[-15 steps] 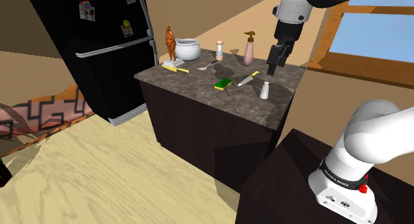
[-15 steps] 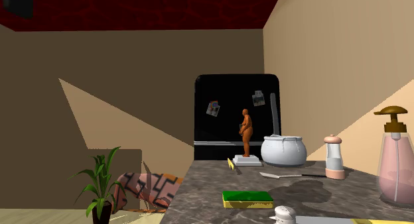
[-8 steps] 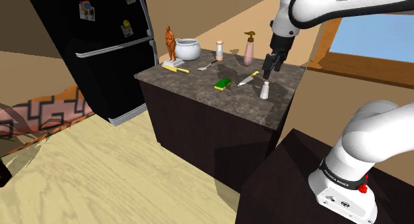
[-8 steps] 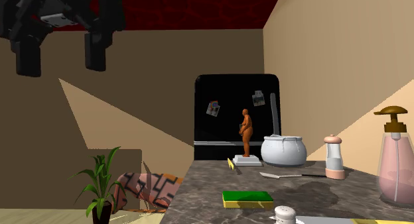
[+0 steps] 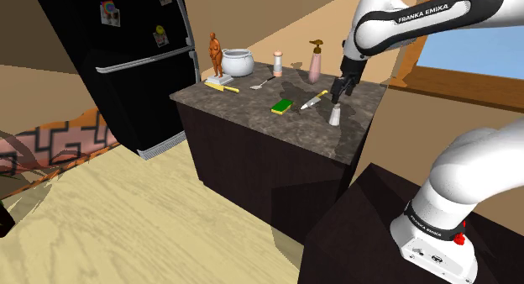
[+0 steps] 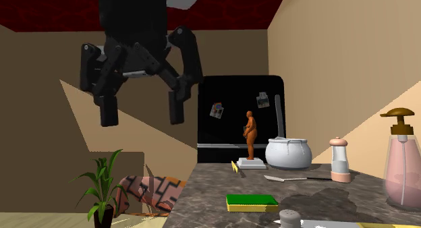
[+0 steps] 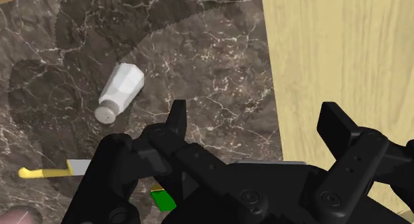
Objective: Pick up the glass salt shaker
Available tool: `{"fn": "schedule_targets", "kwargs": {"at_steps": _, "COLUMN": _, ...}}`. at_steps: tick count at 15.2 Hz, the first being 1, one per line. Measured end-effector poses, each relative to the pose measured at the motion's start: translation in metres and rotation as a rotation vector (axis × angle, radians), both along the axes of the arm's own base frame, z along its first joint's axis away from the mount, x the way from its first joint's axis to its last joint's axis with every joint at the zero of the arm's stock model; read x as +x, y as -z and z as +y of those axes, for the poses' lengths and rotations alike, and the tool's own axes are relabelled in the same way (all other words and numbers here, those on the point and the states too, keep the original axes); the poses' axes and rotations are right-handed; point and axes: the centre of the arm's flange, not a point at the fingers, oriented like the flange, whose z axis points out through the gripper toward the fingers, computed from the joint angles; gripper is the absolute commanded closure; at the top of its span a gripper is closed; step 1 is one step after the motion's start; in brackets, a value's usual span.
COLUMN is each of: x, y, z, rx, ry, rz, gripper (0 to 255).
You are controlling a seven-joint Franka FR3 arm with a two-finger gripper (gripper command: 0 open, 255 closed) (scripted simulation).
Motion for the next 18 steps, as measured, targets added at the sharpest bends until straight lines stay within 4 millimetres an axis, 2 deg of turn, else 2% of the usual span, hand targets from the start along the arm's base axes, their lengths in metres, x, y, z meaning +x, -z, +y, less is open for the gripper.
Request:
{"fn": "schedule_targets", "kwargs": {"at_steps": 3, "x": 0.013, "y": 0.028, "z": -0.029, "rx": -0.002, "ry": 0.026, "rz": -0.012, "gripper": 0}}
{"fn": "schedule_targets", "kwargs": {"at_steps": 15, "x": 0.063, "y": 0.112, "z": -0.148, "rx": -0.012, "ry": 0.131, "rz": -0.066, "gripper": 0}}
{"fn": "schedule_targets", "kwargs": {"at_steps": 18, "x": 0.069, "y": 0.126, "z": -0.166, "rx": -0.014, "ry": 0.146, "rz": -0.074, "gripper": 0}}
